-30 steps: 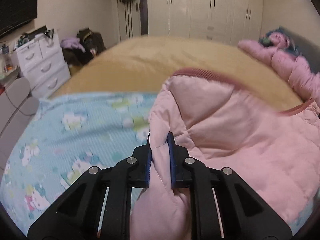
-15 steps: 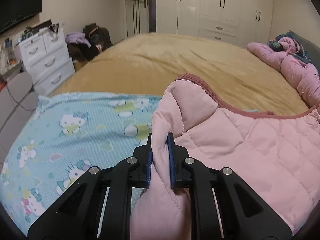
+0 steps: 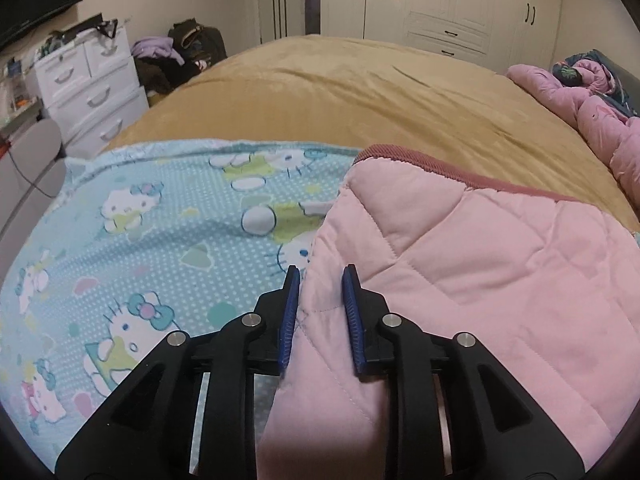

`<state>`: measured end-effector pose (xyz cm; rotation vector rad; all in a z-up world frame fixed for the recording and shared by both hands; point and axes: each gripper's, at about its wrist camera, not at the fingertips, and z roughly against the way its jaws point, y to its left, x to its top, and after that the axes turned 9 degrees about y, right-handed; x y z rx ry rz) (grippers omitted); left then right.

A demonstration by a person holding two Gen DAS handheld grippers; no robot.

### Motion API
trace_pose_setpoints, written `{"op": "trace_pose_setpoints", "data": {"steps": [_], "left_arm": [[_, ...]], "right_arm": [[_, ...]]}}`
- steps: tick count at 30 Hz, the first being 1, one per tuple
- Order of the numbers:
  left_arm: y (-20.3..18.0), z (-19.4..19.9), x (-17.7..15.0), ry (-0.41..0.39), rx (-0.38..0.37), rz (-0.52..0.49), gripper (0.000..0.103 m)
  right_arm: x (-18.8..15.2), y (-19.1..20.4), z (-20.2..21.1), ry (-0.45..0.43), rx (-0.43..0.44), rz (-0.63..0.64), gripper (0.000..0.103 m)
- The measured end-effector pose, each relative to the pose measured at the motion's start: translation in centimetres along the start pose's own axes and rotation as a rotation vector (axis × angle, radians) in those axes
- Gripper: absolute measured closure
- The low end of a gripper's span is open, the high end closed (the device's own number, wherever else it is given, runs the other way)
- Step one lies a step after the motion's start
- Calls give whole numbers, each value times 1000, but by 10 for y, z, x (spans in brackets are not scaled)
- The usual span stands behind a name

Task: Fold large clothes

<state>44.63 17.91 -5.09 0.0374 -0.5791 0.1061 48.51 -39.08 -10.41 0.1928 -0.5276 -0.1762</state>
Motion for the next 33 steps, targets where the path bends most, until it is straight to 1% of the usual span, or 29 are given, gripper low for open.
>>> {"op": "trace_pose_setpoints", "data": {"steps": [5, 8, 10, 11, 12, 13, 14, 15, 16, 18, 19, 21, 22, 24, 28, 30, 31, 33], "left_arm": [[-2, -5, -3, 5, 9, -2, 86], [-2, -3, -5, -5, 28, 8, 79], [-1, 1, -8, -10, 35, 11, 77], [-1, 2, -8, -11, 39, 11, 73], [0, 4, -10, -10, 51, 14, 66], [2, 5, -11, -7, 58, 20, 62], [3, 7, -13, -3, 60, 26, 57], [6, 10, -15, -3, 56, 35, 52], [8, 13, -16, -3, 56, 38, 50], [10, 18, -18, -2, 67, 40, 36], [12, 22, -20, -4, 76, 41, 33], [15, 30, -23, -8, 86, 47, 23], [16, 33, -25, -9, 88, 50, 21], [18, 40, -27, -12, 94, 53, 10], [21, 58, -35, -20, 88, 56, 9], [20, 68, -38, -25, 83, 54, 9], [20, 73, -39, -31, 80, 53, 9], [19, 85, -44, -50, 73, 51, 9]], "right_arm": [[-3, 6, -9, 21, -30, 8, 79], [-4, 4, -7, 22, -20, -1, 78], [-7, 4, -4, 22, -23, -4, 77], [-9, 3, -1, 21, -23, -11, 76], [-11, 0, 1, 20, -23, -17, 73], [-13, -2, 4, 20, -23, -27, 69], [-15, -4, 8, 16, -22, -39, 66], [-17, -7, 12, 10, -23, -54, 59], [-21, -12, 16, 3, -25, -77, 49], [-27, -19, 22, -1, -4, -105, 40], [-30, -23, 25, -3, 7, -118, 33], [-37, -28, 35, -11, 14, -127, 20], [-40, -29, 39, -15, 29, -120, 17], [-48, -31, 49, -12, 52, -97, 14], [-63, -30, 70, -24, 80, -63, 13], [-70, -30, 86, -52, 118, -59, 11], [-73, -30, 94, -68, 134, -60, 6], [-78, -29, 111, -102, 178, -57, 4]]}}
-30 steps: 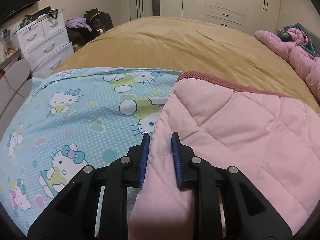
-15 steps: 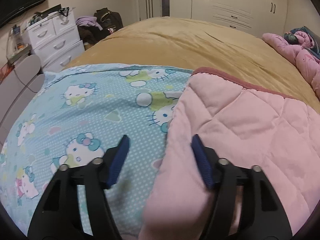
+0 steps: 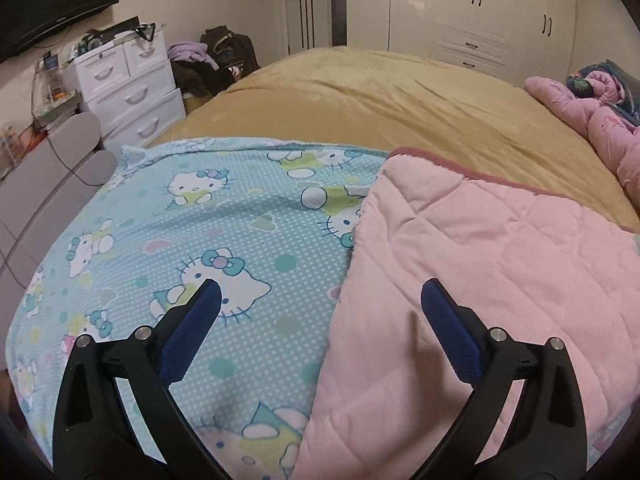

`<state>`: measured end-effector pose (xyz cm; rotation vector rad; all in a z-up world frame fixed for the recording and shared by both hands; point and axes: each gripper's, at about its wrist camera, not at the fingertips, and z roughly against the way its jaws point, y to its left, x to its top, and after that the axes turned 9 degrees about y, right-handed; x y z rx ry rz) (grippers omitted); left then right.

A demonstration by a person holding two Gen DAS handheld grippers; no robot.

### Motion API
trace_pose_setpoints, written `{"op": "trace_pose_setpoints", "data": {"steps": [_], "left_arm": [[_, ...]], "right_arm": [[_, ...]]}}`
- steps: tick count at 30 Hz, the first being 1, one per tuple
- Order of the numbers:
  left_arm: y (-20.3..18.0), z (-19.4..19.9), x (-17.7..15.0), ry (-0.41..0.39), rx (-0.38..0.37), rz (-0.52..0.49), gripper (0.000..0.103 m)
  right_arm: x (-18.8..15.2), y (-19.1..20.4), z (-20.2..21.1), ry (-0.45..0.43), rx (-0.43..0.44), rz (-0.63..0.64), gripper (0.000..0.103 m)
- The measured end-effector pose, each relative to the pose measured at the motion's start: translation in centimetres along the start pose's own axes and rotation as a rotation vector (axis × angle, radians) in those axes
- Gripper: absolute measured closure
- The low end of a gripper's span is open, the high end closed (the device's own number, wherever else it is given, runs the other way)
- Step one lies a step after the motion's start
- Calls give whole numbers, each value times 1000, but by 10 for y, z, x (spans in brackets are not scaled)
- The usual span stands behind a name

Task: Fold large clothes

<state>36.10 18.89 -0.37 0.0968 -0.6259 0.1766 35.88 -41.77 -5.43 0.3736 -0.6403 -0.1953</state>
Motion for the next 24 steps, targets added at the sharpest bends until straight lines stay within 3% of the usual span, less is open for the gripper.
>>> {"op": "trace_pose_setpoints", "data": {"steps": [7, 24], "left_arm": [[-2, 35, -9, -44, -37, -2, 9], [6, 83, -46, -102, -89, -13, 9]], "right_arm": [[-10, 22, 52, -76, 102, 57, 4], [-39, 67, 119, -146, 190, 170, 4]]}}
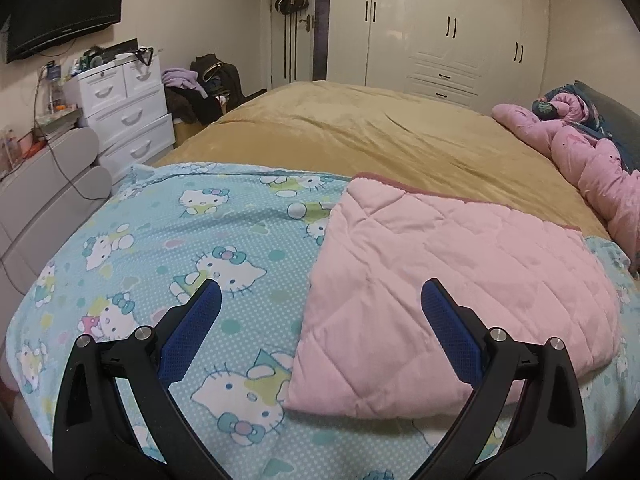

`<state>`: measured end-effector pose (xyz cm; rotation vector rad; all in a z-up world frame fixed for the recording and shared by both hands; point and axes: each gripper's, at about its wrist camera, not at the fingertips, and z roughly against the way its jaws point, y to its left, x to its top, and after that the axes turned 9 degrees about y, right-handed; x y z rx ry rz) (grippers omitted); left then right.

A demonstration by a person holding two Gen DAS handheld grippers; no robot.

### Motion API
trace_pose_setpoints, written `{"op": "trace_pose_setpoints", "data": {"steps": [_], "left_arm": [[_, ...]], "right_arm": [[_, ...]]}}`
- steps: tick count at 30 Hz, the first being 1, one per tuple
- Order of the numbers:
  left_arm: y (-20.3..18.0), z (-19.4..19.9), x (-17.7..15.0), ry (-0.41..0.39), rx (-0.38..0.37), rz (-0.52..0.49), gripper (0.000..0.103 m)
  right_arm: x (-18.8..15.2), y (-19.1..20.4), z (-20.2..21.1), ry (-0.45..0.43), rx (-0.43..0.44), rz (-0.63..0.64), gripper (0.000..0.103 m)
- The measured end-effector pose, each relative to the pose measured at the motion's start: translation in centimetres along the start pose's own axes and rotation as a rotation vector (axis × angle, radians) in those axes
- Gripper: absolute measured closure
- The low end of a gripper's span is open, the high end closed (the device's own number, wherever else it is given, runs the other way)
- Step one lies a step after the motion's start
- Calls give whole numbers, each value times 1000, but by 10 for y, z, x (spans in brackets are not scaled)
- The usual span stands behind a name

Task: Fold large clothes

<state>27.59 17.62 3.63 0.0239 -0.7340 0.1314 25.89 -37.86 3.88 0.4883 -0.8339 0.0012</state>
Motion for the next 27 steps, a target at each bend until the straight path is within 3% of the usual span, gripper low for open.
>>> {"op": "trace_pose_setpoints", "data": {"steps": [12, 18, 27], "left_arm": [[9, 13, -33, 19, -13, -18, 9], [15, 19, -49, 30, -32, -10, 9], [31, 0, -78, 140, -111, 45, 9]], "right_arm": [[-31, 8, 13, 21, -4, 22, 4], [-49, 5, 11, 73, -4, 13, 4], [-80, -15, -8, 175, 6, -49, 4]]}}
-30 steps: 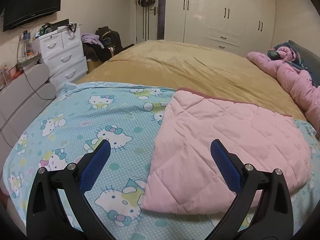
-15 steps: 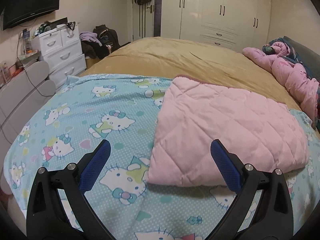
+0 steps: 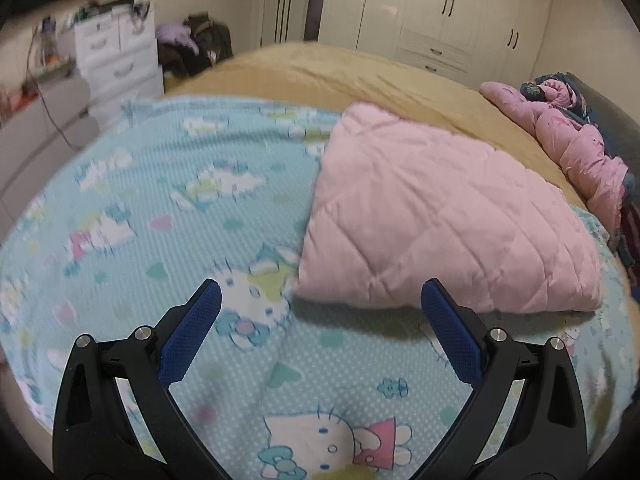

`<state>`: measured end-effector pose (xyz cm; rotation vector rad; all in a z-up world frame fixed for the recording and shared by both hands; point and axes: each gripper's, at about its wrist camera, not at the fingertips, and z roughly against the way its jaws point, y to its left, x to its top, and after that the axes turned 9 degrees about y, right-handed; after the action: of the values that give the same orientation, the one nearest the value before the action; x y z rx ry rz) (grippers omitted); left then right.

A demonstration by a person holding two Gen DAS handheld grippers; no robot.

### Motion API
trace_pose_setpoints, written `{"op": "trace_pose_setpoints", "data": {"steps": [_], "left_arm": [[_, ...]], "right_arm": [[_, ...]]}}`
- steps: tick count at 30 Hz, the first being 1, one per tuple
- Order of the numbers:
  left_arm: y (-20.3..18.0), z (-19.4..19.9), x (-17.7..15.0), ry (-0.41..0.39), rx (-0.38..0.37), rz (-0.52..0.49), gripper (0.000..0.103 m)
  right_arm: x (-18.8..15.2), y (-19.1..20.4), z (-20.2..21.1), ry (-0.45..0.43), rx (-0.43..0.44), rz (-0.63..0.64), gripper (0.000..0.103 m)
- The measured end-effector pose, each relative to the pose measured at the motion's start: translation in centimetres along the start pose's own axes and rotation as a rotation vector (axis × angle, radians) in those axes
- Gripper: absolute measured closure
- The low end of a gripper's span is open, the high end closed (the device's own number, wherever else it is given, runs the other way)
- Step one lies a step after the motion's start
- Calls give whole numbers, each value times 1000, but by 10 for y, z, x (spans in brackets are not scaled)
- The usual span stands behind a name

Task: Fold large clothes

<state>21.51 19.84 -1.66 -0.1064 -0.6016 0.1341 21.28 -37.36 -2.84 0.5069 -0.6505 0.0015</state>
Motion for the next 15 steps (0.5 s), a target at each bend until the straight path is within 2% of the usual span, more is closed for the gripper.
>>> {"op": "trace_pose_setpoints", "data": {"steps": [4, 8, 11, 15], "left_arm": [[9, -24, -6, 89, -114, 66, 9], [8, -50, -7, 166, -244, 121, 9], [2, -68, -2, 199, -290, 128, 9], [10, -94, 6, 266, -359, 191, 9]], "right_arm": [[-6, -14, -13, 46, 19, -39, 4], [-10, -38, -31, 109, 69, -140, 4], [-10, -50, -42, 142, 75, -180, 4], [-5, -70, -55, 170, 113, -247, 4]]}}
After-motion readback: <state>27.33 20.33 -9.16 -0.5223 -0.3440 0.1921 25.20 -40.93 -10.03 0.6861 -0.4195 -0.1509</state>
